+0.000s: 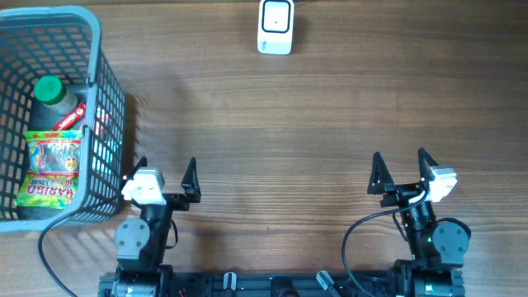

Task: Scan the item barcode
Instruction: 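Move the left gripper over the grey basket toward the Haribo bag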

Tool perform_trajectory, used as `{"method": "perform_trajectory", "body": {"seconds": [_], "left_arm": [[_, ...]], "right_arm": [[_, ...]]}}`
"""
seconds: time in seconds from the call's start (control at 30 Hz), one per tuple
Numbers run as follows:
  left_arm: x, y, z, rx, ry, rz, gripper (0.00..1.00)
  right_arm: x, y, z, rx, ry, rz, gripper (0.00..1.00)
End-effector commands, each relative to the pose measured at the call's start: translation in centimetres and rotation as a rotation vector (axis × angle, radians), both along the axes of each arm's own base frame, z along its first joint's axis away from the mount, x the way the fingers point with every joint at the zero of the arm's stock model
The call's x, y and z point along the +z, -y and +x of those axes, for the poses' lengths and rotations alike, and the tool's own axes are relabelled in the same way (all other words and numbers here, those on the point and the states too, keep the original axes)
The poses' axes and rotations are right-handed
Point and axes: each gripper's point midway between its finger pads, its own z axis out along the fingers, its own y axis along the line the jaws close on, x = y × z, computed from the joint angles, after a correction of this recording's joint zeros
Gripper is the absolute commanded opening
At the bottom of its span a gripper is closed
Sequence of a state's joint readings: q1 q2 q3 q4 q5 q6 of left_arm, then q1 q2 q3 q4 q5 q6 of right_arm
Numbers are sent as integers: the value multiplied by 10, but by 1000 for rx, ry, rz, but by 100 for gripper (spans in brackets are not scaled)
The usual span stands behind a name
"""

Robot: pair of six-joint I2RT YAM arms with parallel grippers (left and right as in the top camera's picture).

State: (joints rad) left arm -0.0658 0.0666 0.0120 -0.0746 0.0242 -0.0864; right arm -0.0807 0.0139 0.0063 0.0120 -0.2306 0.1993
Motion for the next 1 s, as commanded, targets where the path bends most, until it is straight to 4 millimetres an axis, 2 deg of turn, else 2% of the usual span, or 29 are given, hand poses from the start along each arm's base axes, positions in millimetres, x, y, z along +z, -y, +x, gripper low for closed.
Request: {"method": "perform_trajectory", "body": {"seconds": [0.0,0.2,0.37,0.43,0.5,0.6,0.67,0.7,0.8,0.87,0.93,0.97], "left_arm": [[-4,0,0,0,-6,38,100],[1,-6,1,29,15,57,100],[29,45,-9,-267,108,24,100],[57,56,-17,-342,160,22,100],[84,57,-23,-346,170,20,100],[120,58,-31,-362,127,14,100],[152,59,-35,-370,77,8,100],[169,59,-35,-369,61,7,100],[245,60,-37,-376,79,29,100],[254,58,-41,-369,29,43,100],[258,62,-43,-395,39,46,100],[266,64,-45,-405,67,40,100]], "right_arm": [[1,0,0,-2,6,-13,100],[1,0,0,-2,6,-13,100],[1,0,0,-2,6,-14,100],[1,0,0,-2,6,-14,100],[1,0,0,-2,5,-14,100],[1,0,0,-2,5,-14,100],[1,0,0,-2,6,-14,100],[1,0,0,-2,6,-14,100],[1,0,0,-2,6,-14,100],[1,0,0,-2,5,-14,100],[1,0,0,-2,6,-14,100],[1,0,0,-2,6,-14,100]]}}
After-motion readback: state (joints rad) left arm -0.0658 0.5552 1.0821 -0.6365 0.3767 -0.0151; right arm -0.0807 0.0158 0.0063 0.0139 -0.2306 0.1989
